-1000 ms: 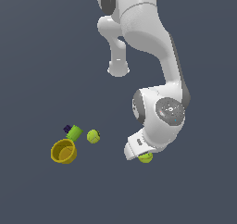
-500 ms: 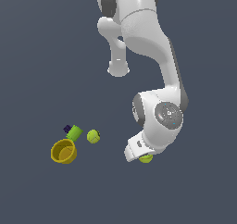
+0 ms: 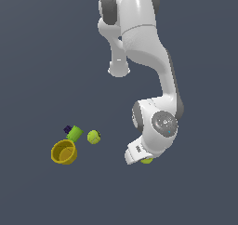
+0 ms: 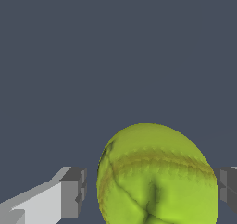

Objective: Pick up a designated object from a clutter of objects.

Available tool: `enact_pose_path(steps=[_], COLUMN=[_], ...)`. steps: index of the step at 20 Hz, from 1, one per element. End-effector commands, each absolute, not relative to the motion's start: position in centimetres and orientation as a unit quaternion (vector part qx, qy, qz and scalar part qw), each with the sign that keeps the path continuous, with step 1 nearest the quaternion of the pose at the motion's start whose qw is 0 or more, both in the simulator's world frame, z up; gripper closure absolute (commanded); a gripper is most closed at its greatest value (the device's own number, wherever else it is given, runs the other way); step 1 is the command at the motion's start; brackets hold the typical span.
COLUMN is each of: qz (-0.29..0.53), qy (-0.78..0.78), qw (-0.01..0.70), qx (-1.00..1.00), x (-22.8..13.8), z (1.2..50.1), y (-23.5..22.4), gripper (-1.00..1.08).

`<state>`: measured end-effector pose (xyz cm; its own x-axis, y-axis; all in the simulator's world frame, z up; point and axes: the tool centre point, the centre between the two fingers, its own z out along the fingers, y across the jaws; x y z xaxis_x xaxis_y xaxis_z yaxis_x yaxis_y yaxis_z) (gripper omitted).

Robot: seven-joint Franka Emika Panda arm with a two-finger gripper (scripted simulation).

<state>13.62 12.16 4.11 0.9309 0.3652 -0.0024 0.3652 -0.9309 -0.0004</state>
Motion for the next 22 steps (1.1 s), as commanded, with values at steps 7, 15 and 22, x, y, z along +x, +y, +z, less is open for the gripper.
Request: enact_pose_path(steps=[7,15,22], qz=[0.0,-0.001,-0.001], qy=[0.186,0.186,0.186], qw=[0.0,0.0,0.0], qx=[0.983,0.983,0.983], x=[13.7,13.7,13.3], z=[4.1,4.4,7.1], y=[12.2,12.2,12.8], gripper=[1.08,1.08,1.08])
